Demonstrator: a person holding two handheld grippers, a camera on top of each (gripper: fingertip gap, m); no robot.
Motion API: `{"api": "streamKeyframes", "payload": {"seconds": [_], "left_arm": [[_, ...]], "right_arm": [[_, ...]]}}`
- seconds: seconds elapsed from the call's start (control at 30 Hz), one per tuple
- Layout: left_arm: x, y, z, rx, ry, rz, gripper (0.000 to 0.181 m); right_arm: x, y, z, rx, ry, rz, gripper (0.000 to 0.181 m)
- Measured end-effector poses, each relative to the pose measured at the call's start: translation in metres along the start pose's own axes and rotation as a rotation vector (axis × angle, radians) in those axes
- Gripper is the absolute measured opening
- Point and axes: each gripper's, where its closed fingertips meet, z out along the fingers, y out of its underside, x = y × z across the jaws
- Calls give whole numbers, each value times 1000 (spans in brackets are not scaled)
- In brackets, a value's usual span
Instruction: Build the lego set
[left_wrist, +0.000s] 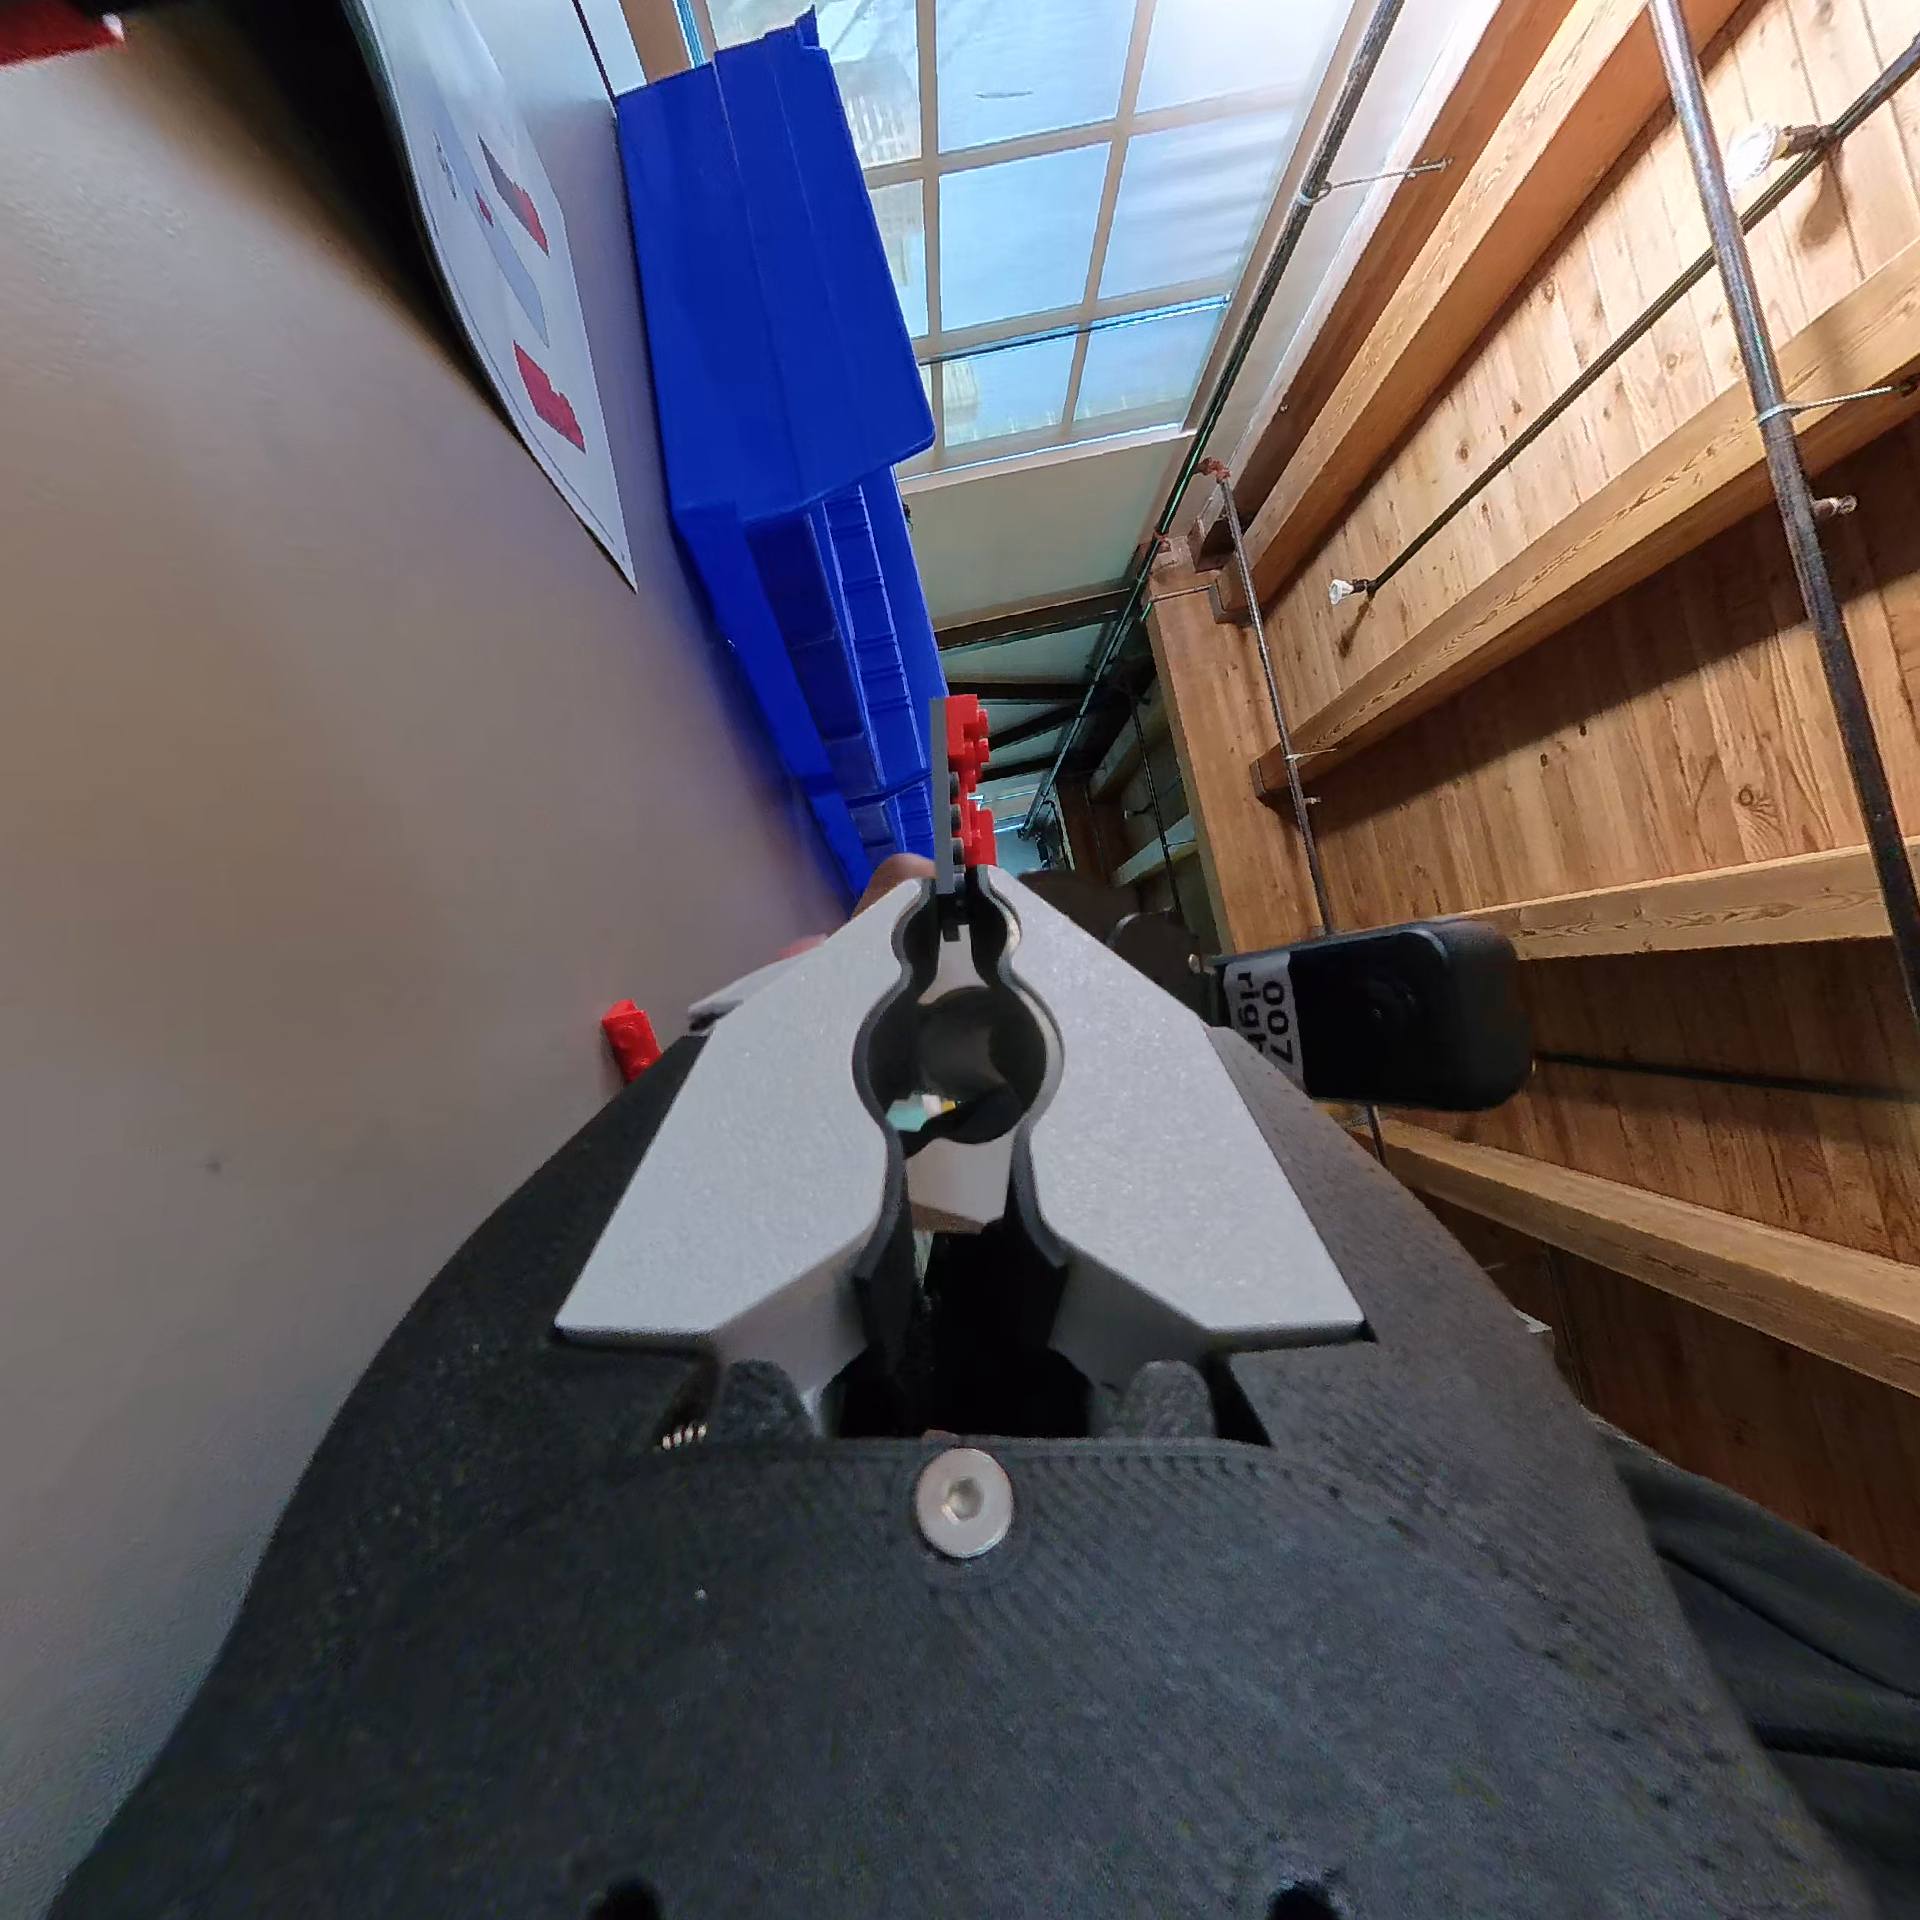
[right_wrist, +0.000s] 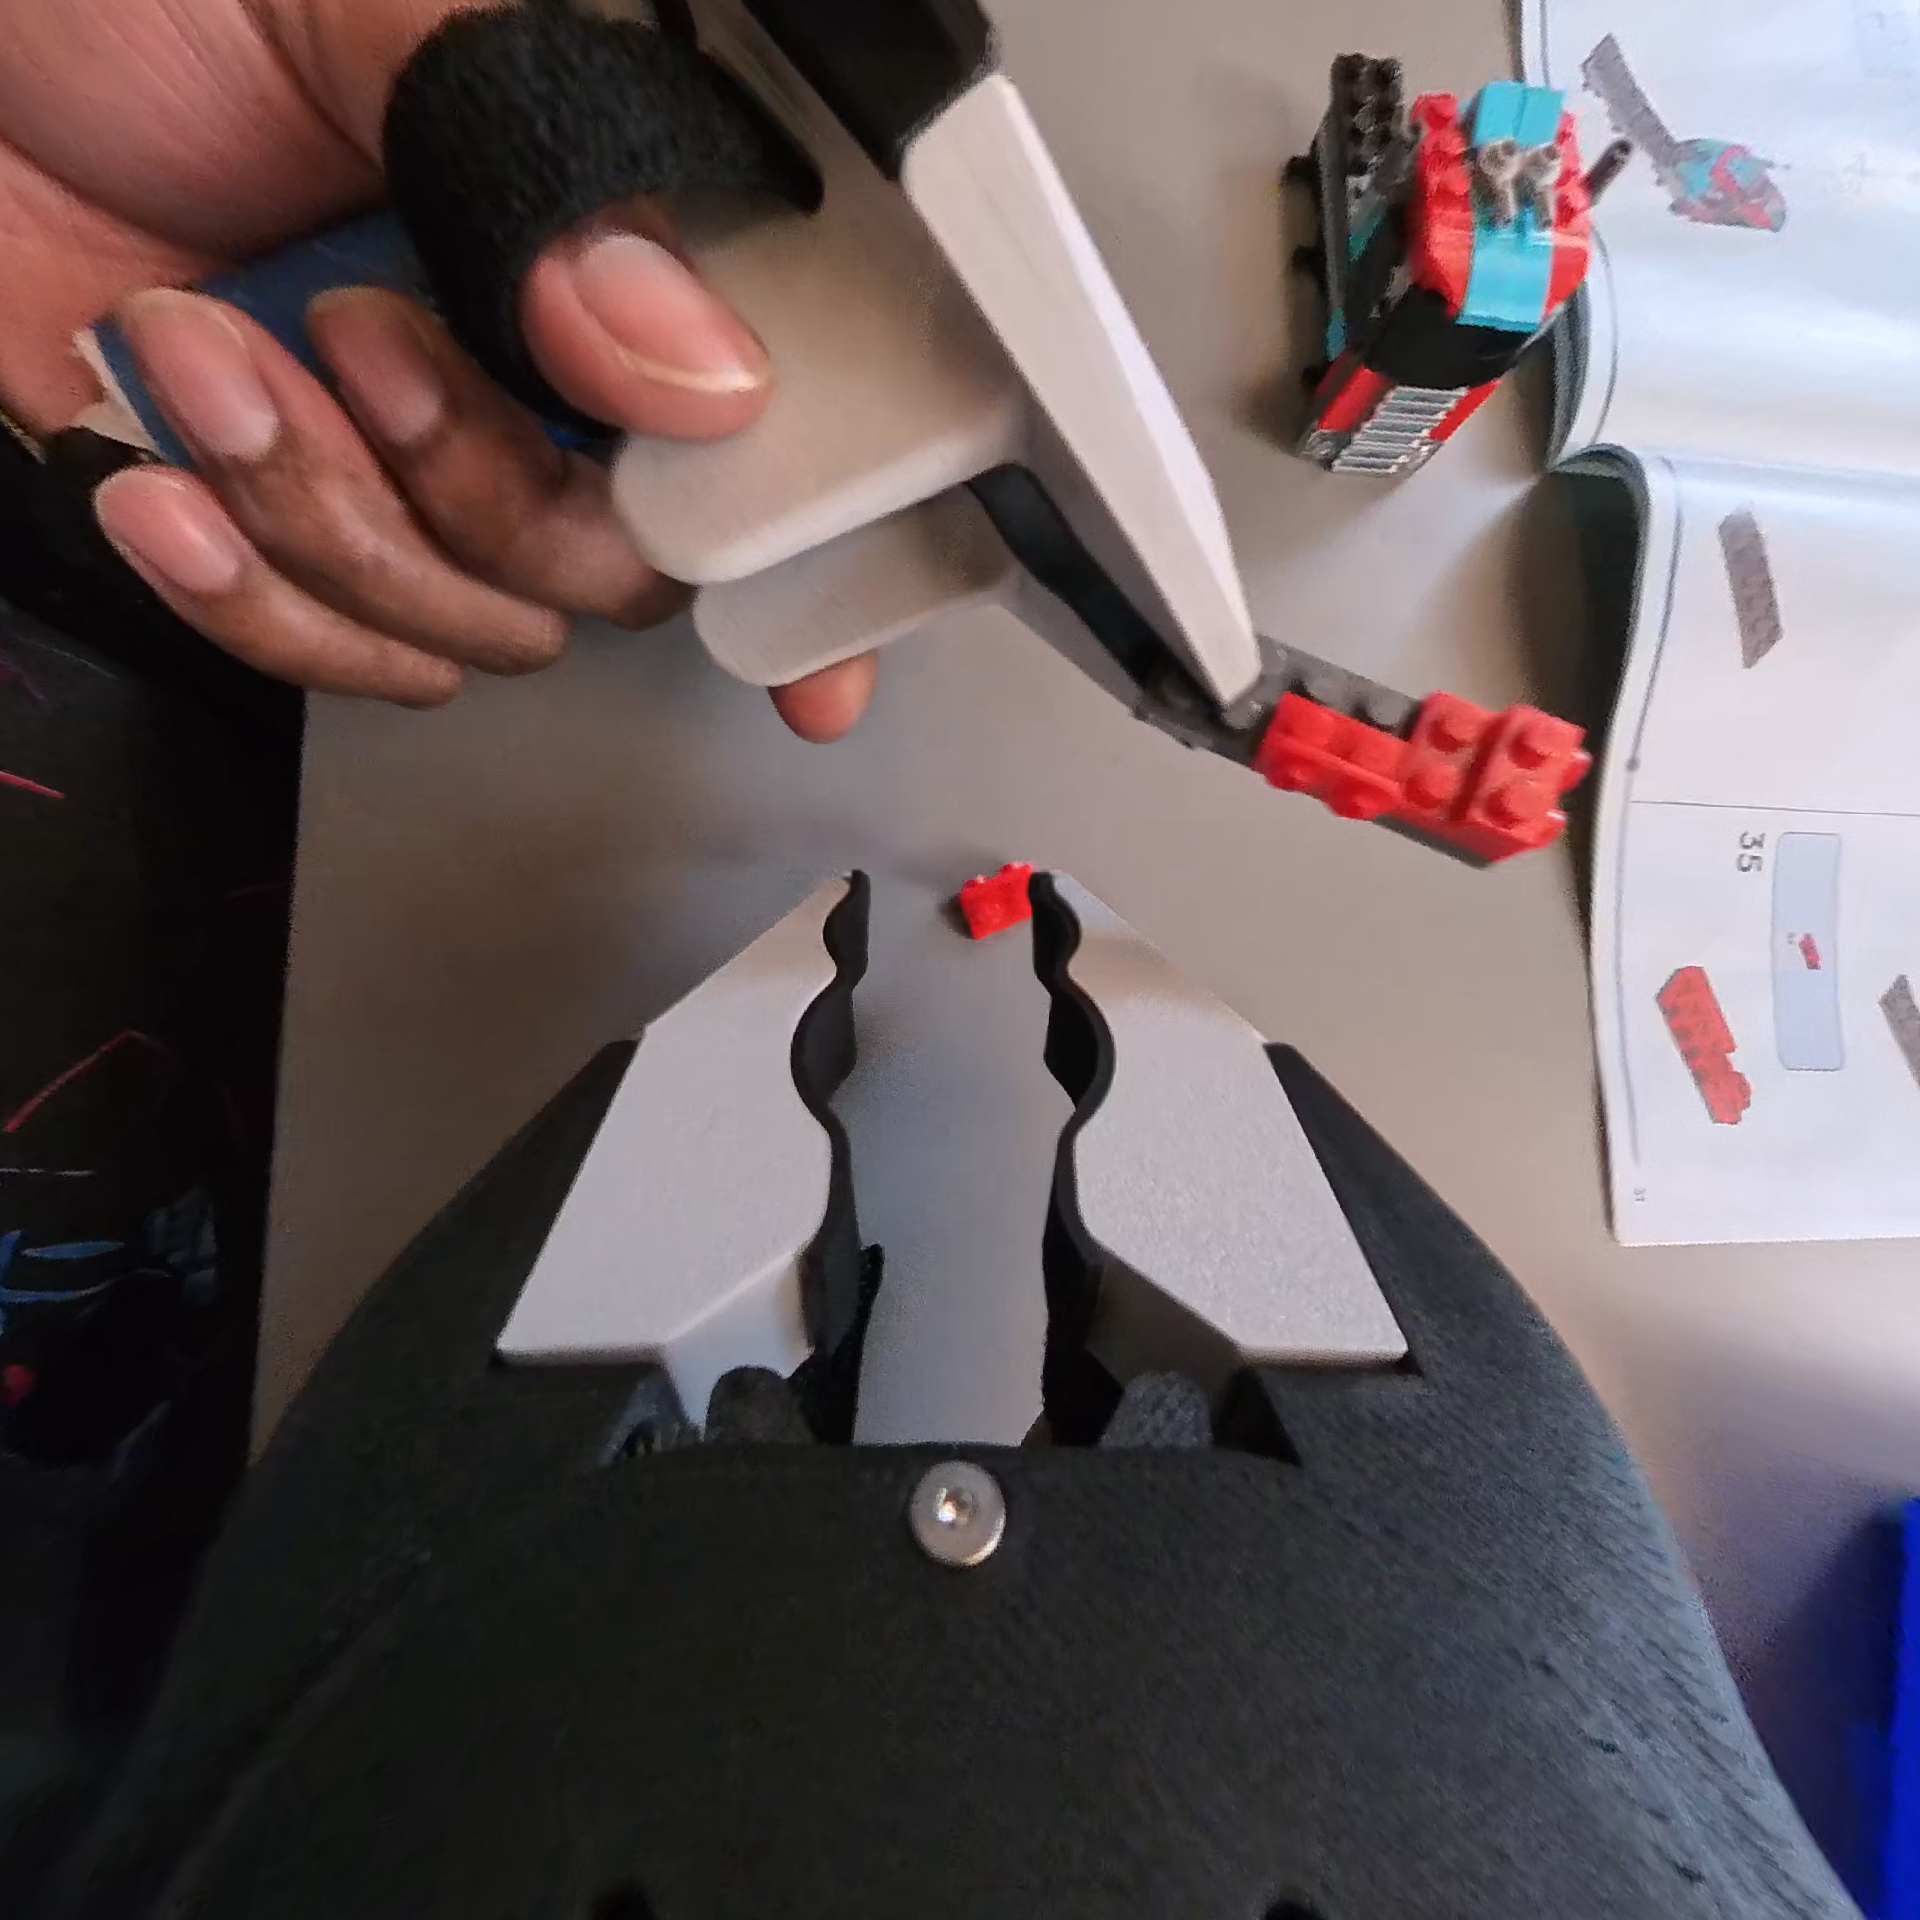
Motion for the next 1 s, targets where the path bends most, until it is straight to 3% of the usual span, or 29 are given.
{"api": "streamKeyframes", "payload": {"seconds": [0.03,0.4,0.5,0.7,1.0], "left_arm": [[0,0,0,1,-2,1,4],[-1,-13,-9,20,-10,3,4],[-1,-13,-9,18,-7,-1,4],[-2,-15,-9,25,-4,-14,4],[-2,-15,-9,22,-1,-20,4]], "right_arm": [[4,1,-1,3,-2,-3,32],[13,7,12,4,-167,-32,27],[16,6,15,3,-137,-8,18],[20,7,14,-5,-44,75,19],[17,11,10,-1,-123,37,30]]}}
